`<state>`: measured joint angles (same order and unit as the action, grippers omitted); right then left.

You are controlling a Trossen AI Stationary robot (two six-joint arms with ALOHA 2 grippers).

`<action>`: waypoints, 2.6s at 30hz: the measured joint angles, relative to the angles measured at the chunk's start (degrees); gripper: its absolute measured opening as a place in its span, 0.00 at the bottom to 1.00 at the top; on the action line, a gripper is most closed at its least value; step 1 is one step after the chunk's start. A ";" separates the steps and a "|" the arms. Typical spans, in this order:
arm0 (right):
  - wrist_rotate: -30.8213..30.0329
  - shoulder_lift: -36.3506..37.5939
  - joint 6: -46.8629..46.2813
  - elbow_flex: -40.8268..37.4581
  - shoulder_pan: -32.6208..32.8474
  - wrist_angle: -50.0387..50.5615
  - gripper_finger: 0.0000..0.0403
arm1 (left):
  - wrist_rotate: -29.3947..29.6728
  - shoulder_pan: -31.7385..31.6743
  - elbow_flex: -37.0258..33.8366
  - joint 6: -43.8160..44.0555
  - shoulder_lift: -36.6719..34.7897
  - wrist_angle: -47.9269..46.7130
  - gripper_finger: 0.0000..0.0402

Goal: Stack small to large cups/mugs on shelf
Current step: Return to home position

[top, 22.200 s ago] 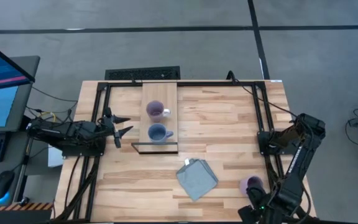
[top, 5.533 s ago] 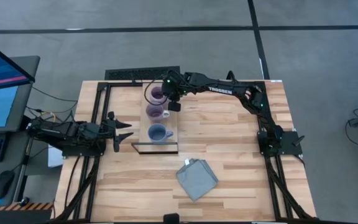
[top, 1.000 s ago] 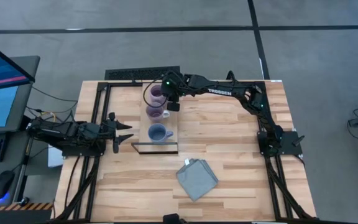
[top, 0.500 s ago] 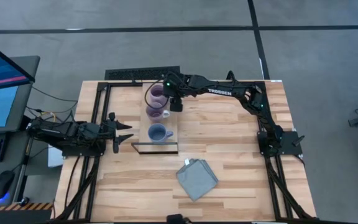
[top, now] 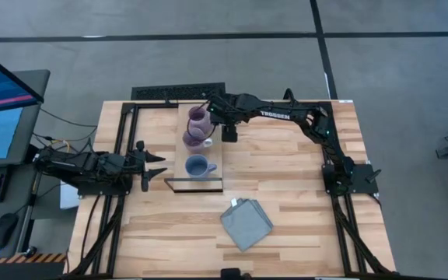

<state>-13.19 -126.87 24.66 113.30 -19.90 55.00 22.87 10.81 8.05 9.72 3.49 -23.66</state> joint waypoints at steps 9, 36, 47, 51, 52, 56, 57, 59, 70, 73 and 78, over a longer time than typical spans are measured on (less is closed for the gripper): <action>-1.05 0.95 -6.93 -0.12 -1.85 11.95 0.58 | -0.07 0.00 -0.04 0.00 -0.01 0.26 0.44; 4.28 42.20 -13.47 -31.02 -5.01 -12.80 0.58 | 0.43 0.00 -0.20 -0.22 -0.02 4.40 0.44; 4.15 60.97 -17.30 -53.08 -4.87 -28.34 0.58 | 5.95 0.00 -0.15 -3.58 -0.02 6.89 0.44; 4.04 67.27 -18.72 -60.80 -4.87 -34.02 0.58 | 6.32 -0.02 -0.12 -4.74 -0.02 7.78 0.44; 3.75 68.80 -18.75 -62.62 -4.87 -35.41 0.58 | 6.32 -0.02 -0.12 -4.74 -0.02 7.78 0.44; -2.52 74.65 -18.71 -69.65 -4.87 -41.26 0.58 | 7.10 0.00 -0.09 -5.27 -0.02 7.78 0.44; -5.16 75.87 -18.72 -71.30 -4.87 -42.48 0.58 | 8.03 0.00 -0.07 -5.71 -0.02 7.78 0.44; -9.90 78.12 -18.71 -74.63 -4.87 -45.64 0.58 | 10.78 -0.01 -0.07 -6.30 -0.02 7.84 0.44; -15.45 87.76 -13.24 -90.21 -5.03 -67.88 0.58 | 21.73 -0.02 -0.02 -9.91 -0.02 8.72 0.44; -15.61 90.08 -12.71 -92.44 -5.26 -68.84 0.58 | 23.85 -0.04 -0.02 -12.60 -0.02 11.42 0.44; -15.60 93.23 -13.70 -95.30 -8.42 -69.23 0.58 | 28.13 -0.04 0.02 -17.62 -0.34 14.62 0.44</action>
<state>-28.79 -33.64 10.96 17.99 -28.32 -14.23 51.00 10.76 8.08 -7.91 3.15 -9.04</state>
